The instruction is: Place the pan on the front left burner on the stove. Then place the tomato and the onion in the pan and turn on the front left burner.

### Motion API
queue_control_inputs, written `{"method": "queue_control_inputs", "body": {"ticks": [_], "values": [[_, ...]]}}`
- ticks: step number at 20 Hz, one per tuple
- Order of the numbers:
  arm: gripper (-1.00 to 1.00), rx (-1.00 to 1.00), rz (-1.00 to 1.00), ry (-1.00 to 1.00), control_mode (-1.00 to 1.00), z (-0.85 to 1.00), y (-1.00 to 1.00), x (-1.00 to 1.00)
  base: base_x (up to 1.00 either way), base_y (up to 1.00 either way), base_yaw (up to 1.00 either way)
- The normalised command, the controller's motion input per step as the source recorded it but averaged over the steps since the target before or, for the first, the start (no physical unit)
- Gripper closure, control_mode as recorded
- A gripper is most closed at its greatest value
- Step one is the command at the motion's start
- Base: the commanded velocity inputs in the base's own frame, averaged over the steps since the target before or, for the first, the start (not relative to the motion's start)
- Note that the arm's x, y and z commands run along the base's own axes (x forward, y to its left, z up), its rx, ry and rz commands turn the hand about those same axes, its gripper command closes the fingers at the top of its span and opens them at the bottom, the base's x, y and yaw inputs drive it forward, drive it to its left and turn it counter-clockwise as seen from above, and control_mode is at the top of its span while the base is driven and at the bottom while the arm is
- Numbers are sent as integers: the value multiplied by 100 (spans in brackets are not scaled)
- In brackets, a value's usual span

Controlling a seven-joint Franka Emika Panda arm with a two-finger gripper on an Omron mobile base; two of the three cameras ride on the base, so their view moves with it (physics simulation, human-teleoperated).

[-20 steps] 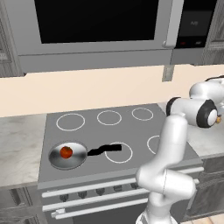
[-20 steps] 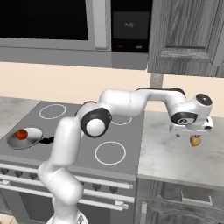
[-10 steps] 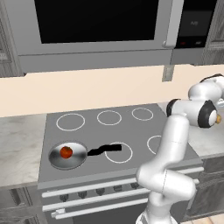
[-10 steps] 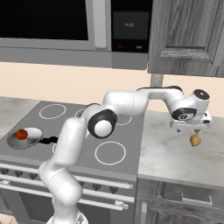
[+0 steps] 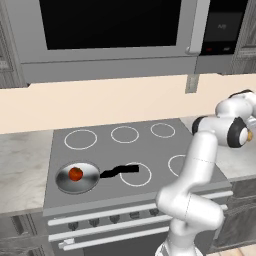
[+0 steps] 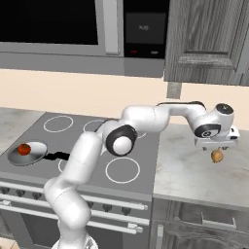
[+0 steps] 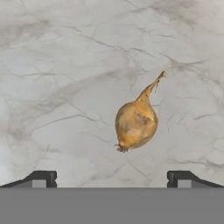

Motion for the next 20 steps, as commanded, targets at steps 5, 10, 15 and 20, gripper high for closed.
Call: {"method": "queue_control_inputs", "body": {"ticks": [5, 10, 15, 20], "values": [[-100, 0, -1, 0, -100, 0, -11, 38, 0, 0, 0], [-100, 0, 0, 0, -100, -10, -12, 39, 0, 0, 0], [-100, 0, 0, 0, -100, -11, -20, 20, 0, 0, 0], [-100, 0, 0, 0, -100, 0, -25, -2, 0, 0, 0]]}}
